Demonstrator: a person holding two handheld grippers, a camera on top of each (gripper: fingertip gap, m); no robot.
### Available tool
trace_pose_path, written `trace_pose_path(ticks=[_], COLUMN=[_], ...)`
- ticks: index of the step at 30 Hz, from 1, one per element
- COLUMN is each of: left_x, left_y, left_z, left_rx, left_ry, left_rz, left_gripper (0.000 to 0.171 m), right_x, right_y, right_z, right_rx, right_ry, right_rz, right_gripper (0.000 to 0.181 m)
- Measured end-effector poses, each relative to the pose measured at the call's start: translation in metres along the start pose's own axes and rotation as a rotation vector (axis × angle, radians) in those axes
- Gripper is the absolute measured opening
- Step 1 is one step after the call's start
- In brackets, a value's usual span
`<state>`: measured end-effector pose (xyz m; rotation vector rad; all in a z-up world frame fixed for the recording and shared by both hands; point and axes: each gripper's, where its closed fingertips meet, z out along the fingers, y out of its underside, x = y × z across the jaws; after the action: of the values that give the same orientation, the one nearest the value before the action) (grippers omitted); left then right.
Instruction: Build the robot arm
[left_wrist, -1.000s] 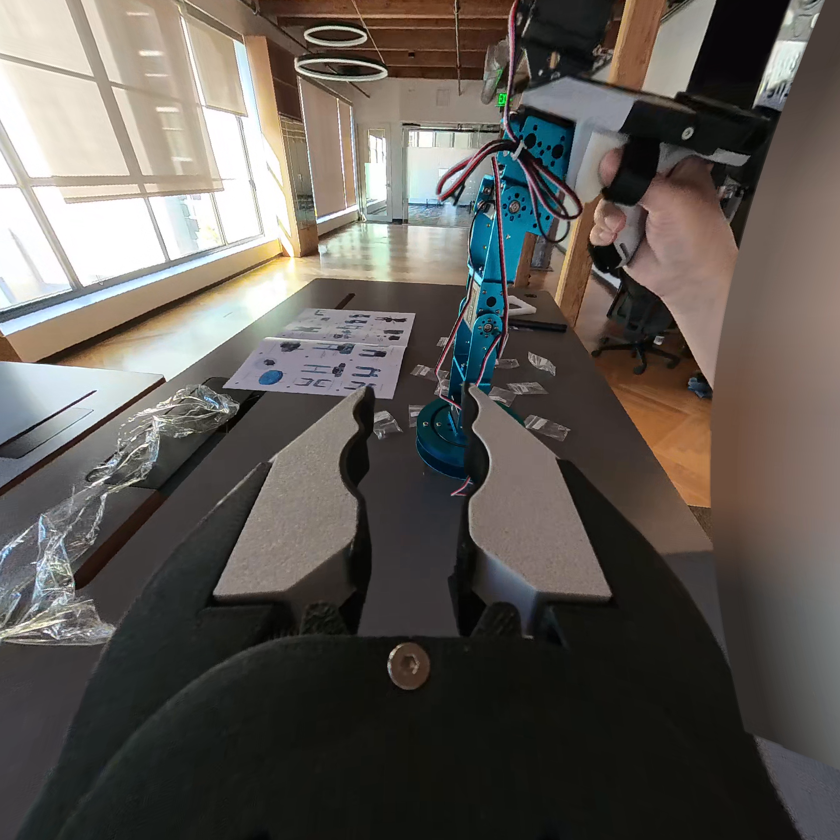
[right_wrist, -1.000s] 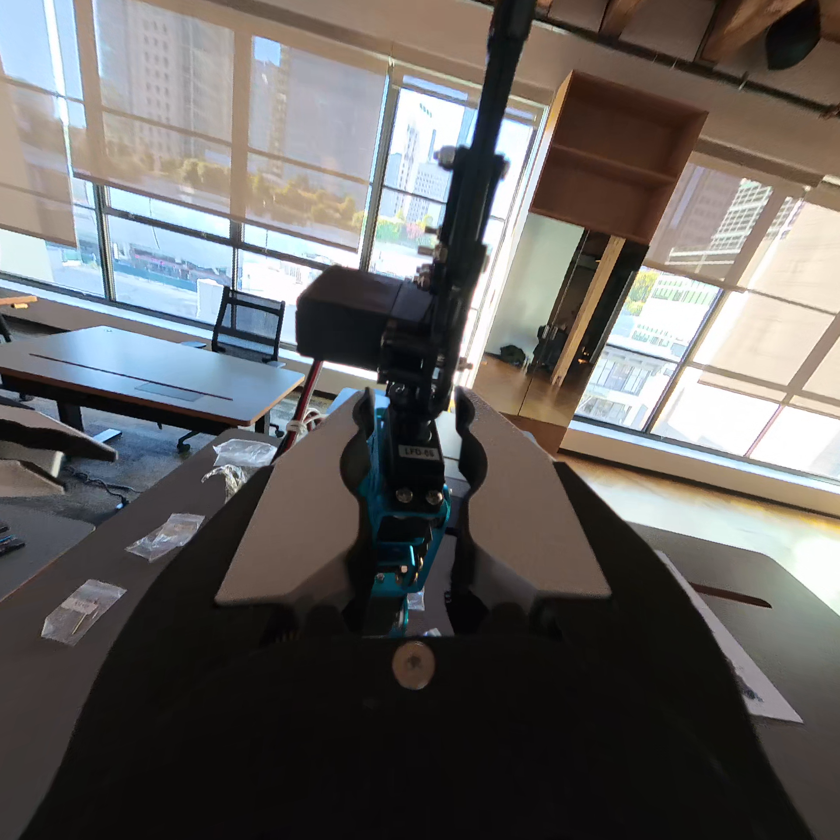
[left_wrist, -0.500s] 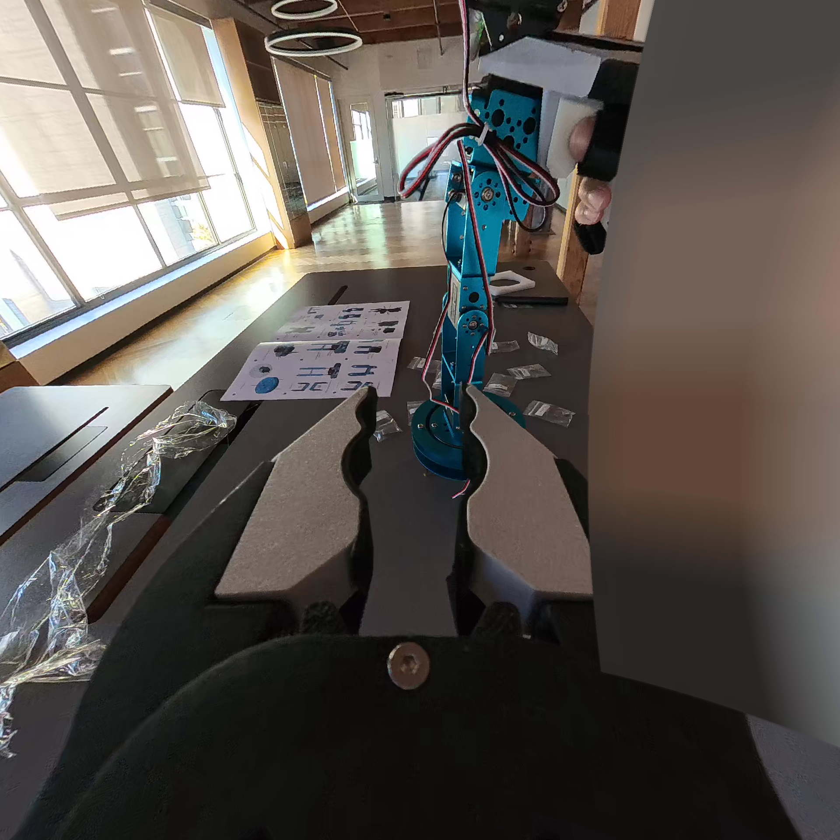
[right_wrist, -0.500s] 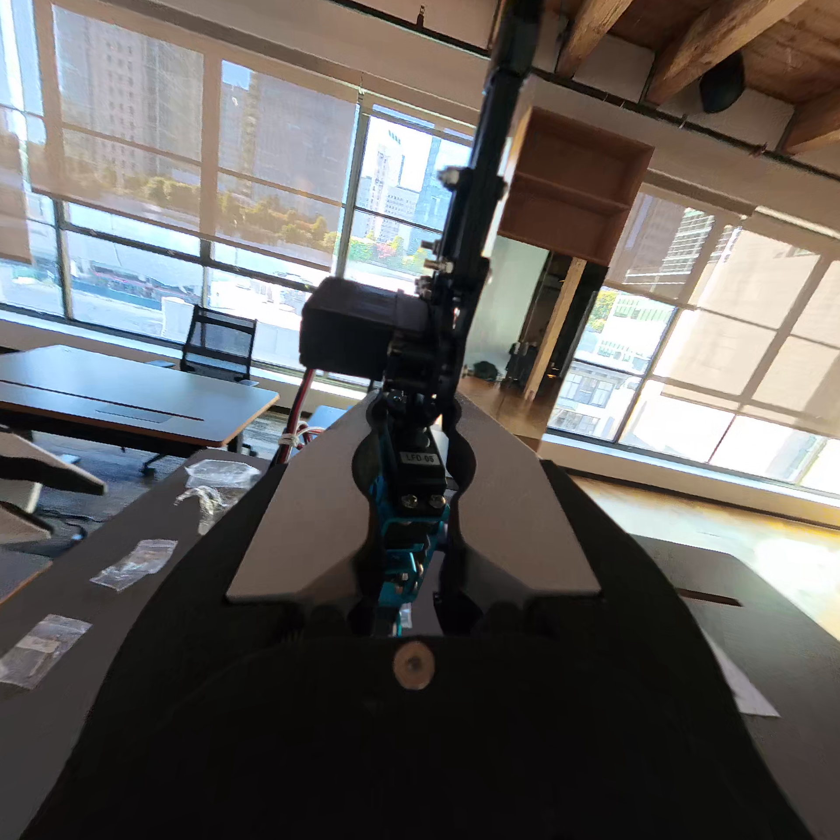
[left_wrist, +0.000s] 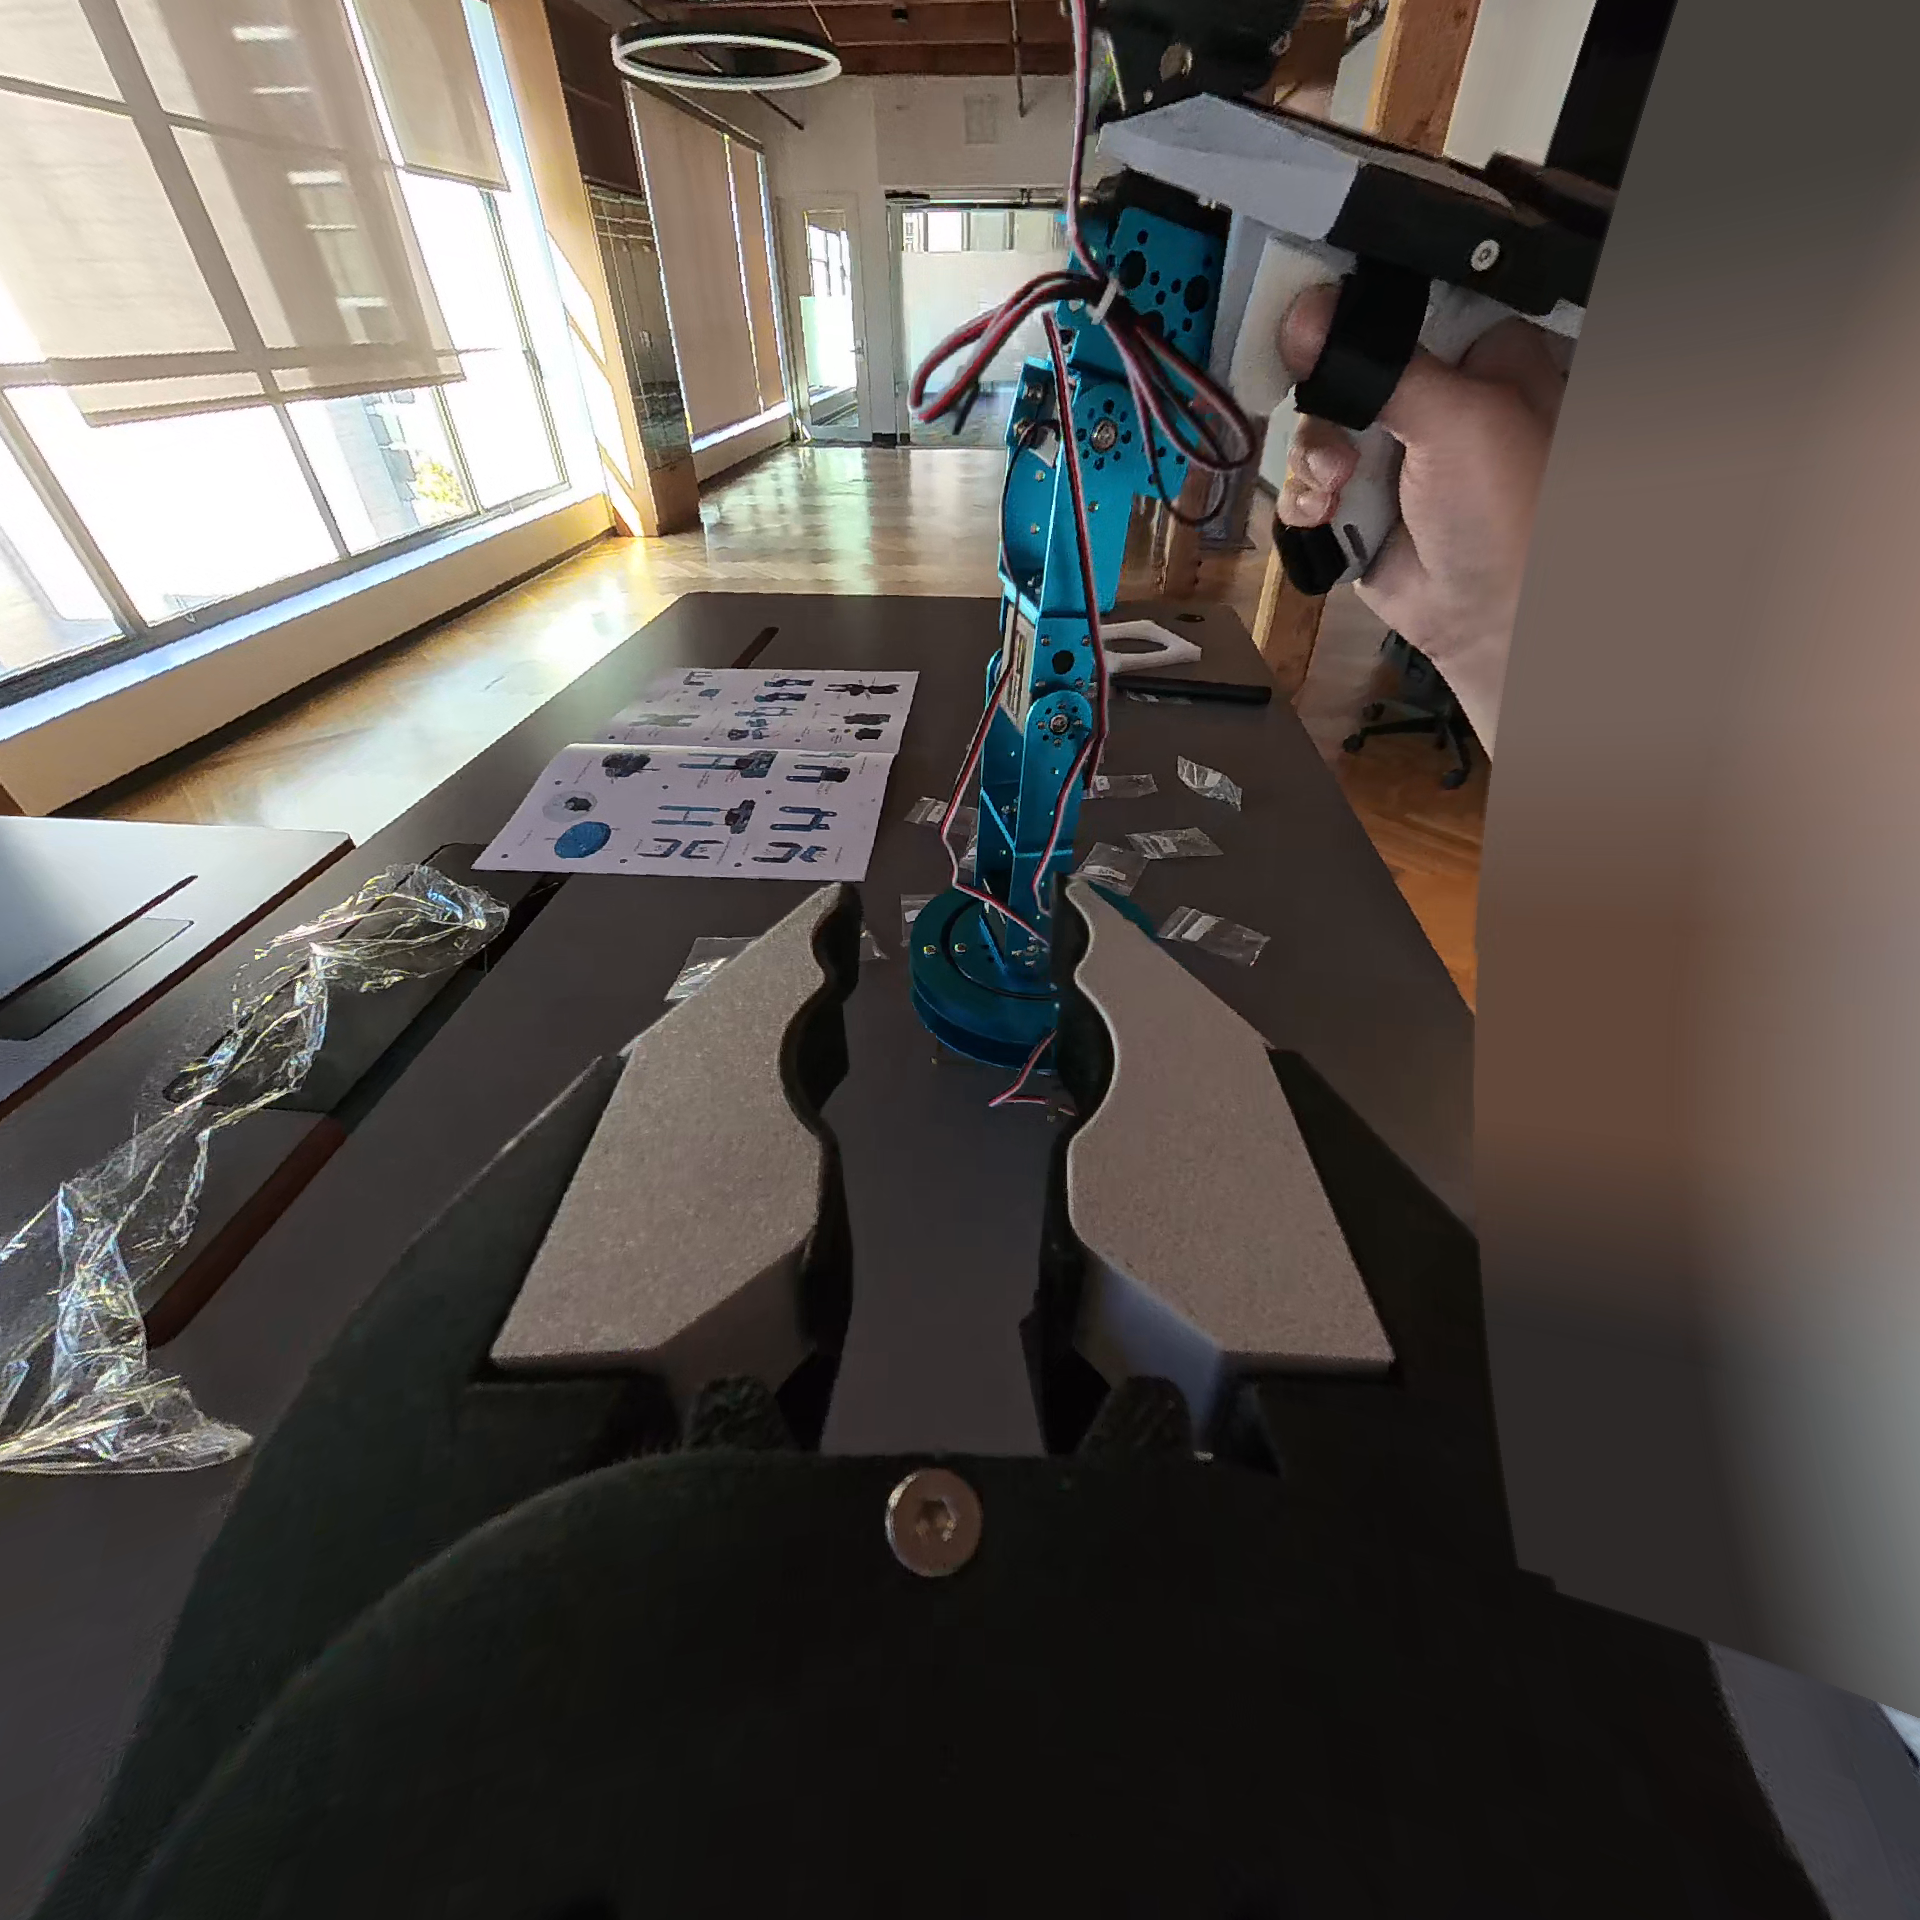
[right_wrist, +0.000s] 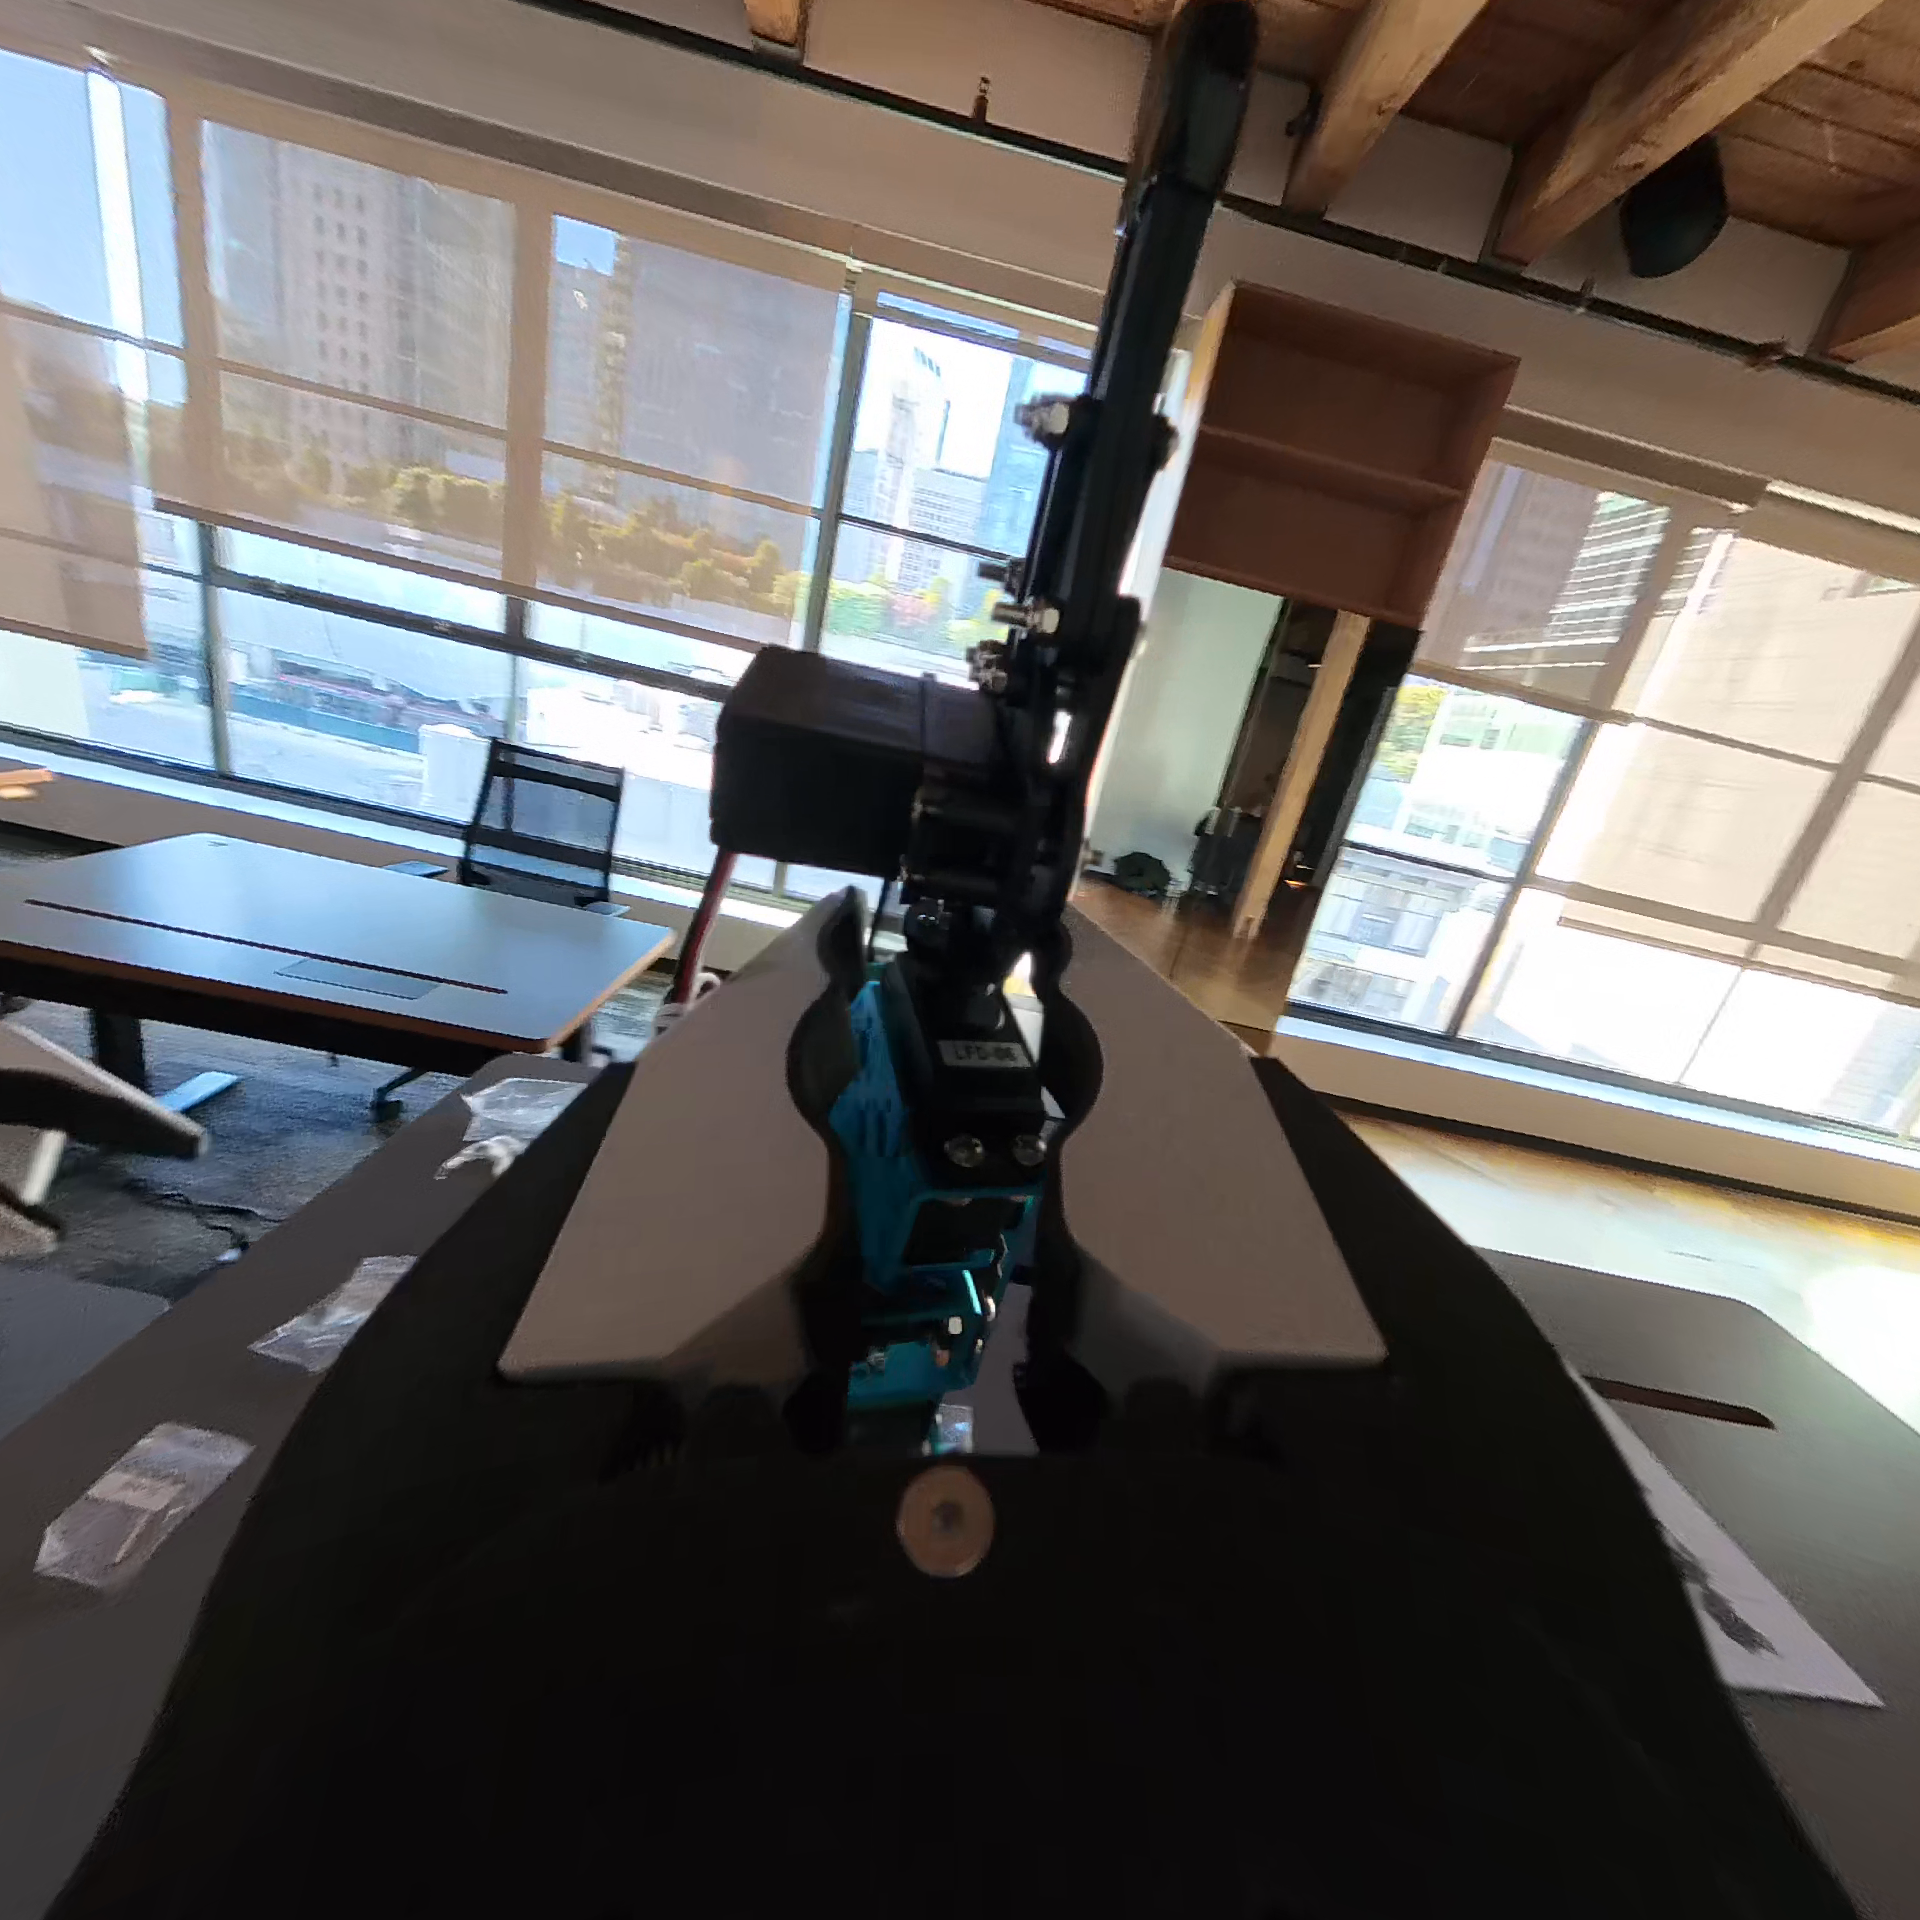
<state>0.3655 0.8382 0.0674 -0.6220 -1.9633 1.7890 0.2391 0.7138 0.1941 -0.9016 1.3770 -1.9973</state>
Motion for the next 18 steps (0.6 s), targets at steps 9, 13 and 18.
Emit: trace_pose_path(ticks=[9, 13, 18], left_x=[0.043, 0.064, 0.084], left_y=[-0.043, -0.037, -0.036], left_z=[0.016, 0.040, 0.084], left_rx=[0.069, 0.055, 0.138], left_ry=[-0.115, -0.300, -0.464], left_rz=[-0.146, -0.145, -0.196], left_gripper=[0.040, 0.042, 0.044], right_x=[0.030, 0.060, 0.059], right_y=[-0.008, 0.020, 0.063], right_z=[-0.044, -0.052, -0.061], right_rx=[0.166, 0.126, 0.008], right_ry=[-0.322, -0.558, -0.990], right_rz=[0.116, 0.149, 0.196], right_gripper=[0.054, 0.050, 0.047])
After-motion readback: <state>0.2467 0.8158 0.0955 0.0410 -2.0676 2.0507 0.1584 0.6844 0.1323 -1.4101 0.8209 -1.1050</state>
